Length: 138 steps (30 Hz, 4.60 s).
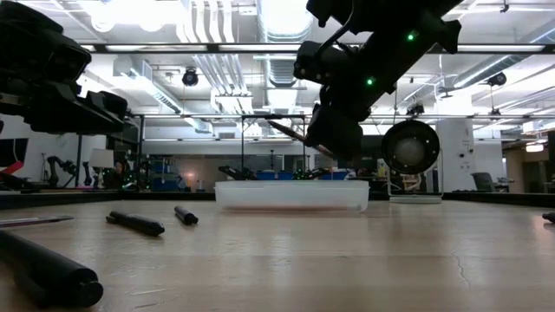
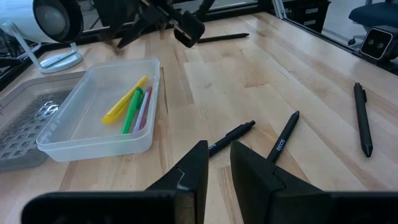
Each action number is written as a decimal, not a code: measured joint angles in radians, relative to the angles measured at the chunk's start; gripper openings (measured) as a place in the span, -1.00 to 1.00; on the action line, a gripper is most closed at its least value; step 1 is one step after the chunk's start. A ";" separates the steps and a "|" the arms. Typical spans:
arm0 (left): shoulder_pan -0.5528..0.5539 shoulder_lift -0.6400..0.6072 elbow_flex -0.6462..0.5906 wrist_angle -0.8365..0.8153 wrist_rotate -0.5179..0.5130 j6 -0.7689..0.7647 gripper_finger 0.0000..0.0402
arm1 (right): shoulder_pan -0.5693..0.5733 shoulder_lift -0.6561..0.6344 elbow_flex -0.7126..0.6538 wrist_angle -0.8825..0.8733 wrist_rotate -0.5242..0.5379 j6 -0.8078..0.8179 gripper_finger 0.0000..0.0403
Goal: Pick & place school supplies into a supply box
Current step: Put the brown pen into the black supply box, then put the black pen into the black supply box
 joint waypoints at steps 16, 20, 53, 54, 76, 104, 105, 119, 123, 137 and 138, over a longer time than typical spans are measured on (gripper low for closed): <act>0.000 0.000 0.000 0.000 0.000 0.000 -0.73 | 0.000 -0.001 0.000 0.002 0.000 -0.026 -0.47; 0.000 0.000 0.000 0.000 0.000 0.000 -0.73 | 0.001 -0.002 0.000 0.001 -0.001 -0.024 -0.49; 0.000 0.000 0.000 0.000 0.000 0.000 -0.73 | 0.042 -0.094 0.168 -0.603 -0.751 0.673 -0.63; 0.000 0.000 0.000 0.000 0.000 0.000 -0.73 | 0.048 -0.094 0.169 -0.630 -0.755 0.733 -0.64; 0.000 0.000 0.000 0.000 0.000 0.000 -0.73 | 0.189 -0.093 0.099 -0.770 -0.982 1.602 -0.69; 0.000 0.000 0.000 0.000 0.000 0.000 -0.73 | 0.294 -0.113 -0.041 -0.715 -1.077 1.901 -0.72; 0.000 0.000 0.000 0.000 0.000 0.000 -0.73 | 0.294 -0.115 -0.048 -0.711 -1.077 1.902 -0.72; 0.000 0.000 0.000 0.000 0.000 0.000 -0.73 | 0.294 -0.118 -0.147 -0.576 -1.084 1.912 -0.70; 0.000 0.000 0.000 0.000 0.000 0.000 -0.73 | 0.293 -0.122 -0.171 -0.552 -1.085 1.882 -0.70; 0.000 0.000 0.000 0.000 0.000 0.000 -0.73 | 0.291 -0.123 -0.199 -0.534 -1.107 1.785 -0.91; 0.000 0.000 0.000 0.000 0.000 0.000 -0.73 | 0.289 -0.123 -0.195 -0.540 -1.098 1.777 -0.91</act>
